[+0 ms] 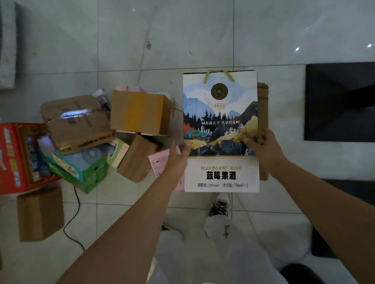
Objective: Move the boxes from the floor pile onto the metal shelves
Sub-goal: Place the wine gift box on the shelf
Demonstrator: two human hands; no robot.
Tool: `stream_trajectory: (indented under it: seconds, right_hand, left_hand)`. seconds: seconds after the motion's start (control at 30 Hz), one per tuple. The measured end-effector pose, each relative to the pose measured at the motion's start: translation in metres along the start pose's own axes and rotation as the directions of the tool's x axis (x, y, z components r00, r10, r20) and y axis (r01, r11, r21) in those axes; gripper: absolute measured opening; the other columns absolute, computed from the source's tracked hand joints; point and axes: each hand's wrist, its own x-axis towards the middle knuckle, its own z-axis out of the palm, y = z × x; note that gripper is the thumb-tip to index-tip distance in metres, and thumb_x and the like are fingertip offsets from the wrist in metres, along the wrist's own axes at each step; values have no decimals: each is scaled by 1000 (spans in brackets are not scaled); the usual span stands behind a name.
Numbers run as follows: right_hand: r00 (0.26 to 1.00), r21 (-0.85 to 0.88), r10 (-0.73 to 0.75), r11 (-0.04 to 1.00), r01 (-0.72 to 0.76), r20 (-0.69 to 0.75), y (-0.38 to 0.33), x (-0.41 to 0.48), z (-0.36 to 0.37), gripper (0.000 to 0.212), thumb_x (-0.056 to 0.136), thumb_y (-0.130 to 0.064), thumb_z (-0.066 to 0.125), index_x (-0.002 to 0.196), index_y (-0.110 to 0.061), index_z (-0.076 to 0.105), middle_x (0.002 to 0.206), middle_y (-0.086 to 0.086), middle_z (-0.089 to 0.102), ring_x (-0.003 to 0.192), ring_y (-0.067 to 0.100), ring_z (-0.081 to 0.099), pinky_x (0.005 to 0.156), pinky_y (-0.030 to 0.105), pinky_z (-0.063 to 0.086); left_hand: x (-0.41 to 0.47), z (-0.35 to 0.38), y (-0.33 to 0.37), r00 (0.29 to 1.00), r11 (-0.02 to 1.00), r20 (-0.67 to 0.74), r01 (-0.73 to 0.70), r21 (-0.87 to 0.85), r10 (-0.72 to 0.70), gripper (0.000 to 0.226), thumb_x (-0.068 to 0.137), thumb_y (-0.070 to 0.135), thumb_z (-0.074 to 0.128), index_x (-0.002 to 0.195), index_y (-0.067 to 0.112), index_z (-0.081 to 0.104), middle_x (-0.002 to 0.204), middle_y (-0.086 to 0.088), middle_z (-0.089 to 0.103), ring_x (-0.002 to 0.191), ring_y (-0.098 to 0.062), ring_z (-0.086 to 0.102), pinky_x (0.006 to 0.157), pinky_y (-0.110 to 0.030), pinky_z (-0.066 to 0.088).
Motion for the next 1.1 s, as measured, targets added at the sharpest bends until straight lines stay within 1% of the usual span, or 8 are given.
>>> stream_trajectory:
  seconds: [0.1, 0.2, 0.33, 0.47, 0.67, 0.77, 0.87, 1.1]
  right_hand:
    - [1000, 76, 4, 997, -5, 17, 16, 5, 11, 79, 86, -44, 70, 148, -17, 29, 140, -1, 49, 119, 19, 52, 101, 39, 44]
    - [1000, 106, -18, 994, 16, 19, 30, 9, 19, 93, 71, -71, 68, 147, -31, 33, 145, -5, 48, 125, 20, 53, 103, 45, 47]
    - [998, 151, -28, 988, 21, 48, 37, 8, 26, 61, 89, -55, 61, 142, -35, 40, 134, -1, 58, 110, 23, 63, 87, 42, 55]
    - [998, 153, -34, 988, 26, 53, 39, 10, 28, 58, 91, -54, 60, 141, -35, 39, 126, 13, 59, 99, 28, 67, 83, 51, 58]
    - [997, 168, -44, 985, 33, 61, 24, -4, 26, 48, 94, -48, 57, 138, -31, 43, 118, 8, 63, 88, 25, 71, 56, 34, 60]
    - [996, 173, -70, 983, 59, 58, -11, -29, 28, 45, 94, -50, 57, 133, -30, 48, 116, 3, 67, 86, 23, 73, 58, 32, 59]
    - [985, 142, -154, 980, 142, 72, -74, -70, 32, 39, 94, -52, 55, 127, -32, 52, 111, 2, 69, 82, 18, 73, 62, 31, 59]
    - [901, 117, -389, 920, 373, 191, -263, -208, 53, 27, 99, -47, 48, 122, -35, 55, 97, 1, 75, 79, 20, 74, 70, 39, 61]
  left_hand:
    - [21, 6, -24, 999, 996, 35, 43, -80, -41, 100, 69, 82, 56, 151, 46, 12, 154, 0, 39, 134, -33, 46, 109, -52, 39]
    - [37, 13, -46, 994, 992, 105, 48, -120, -35, 88, 66, 76, 67, 141, 46, 34, 146, 2, 50, 133, -29, 49, 111, -54, 37]
    - [60, 17, -71, 988, 986, 142, 80, -146, -59, 91, 52, 84, 72, 133, 59, 38, 145, -4, 52, 129, -35, 52, 106, -59, 42]
    - [44, 10, -53, 975, 959, 221, 79, -273, -18, 45, 88, 40, 69, 125, 49, 44, 125, -9, 66, 104, -30, 68, 88, -49, 57]
    - [37, -5, -54, 964, 938, 249, 2, -348, 90, 47, 89, 24, 69, 128, 40, 48, 115, -11, 71, 95, -32, 71, 78, -46, 60]
    - [7, -37, -38, 969, 912, 214, -29, -408, 127, 36, 90, 20, 68, 109, 46, 51, 106, -7, 72, 92, -30, 70, 82, -47, 58]
    - [-34, -93, -16, 954, 902, 208, -114, -416, 216, 72, 81, 31, 78, 143, 35, 42, 120, -9, 70, 105, -34, 69, 92, -57, 54]
    - [-191, -239, 57, 958, 853, 20, -244, -461, 285, 81, 68, 43, 83, 138, 14, 52, 120, -15, 70, 107, -35, 68, 87, -48, 58]
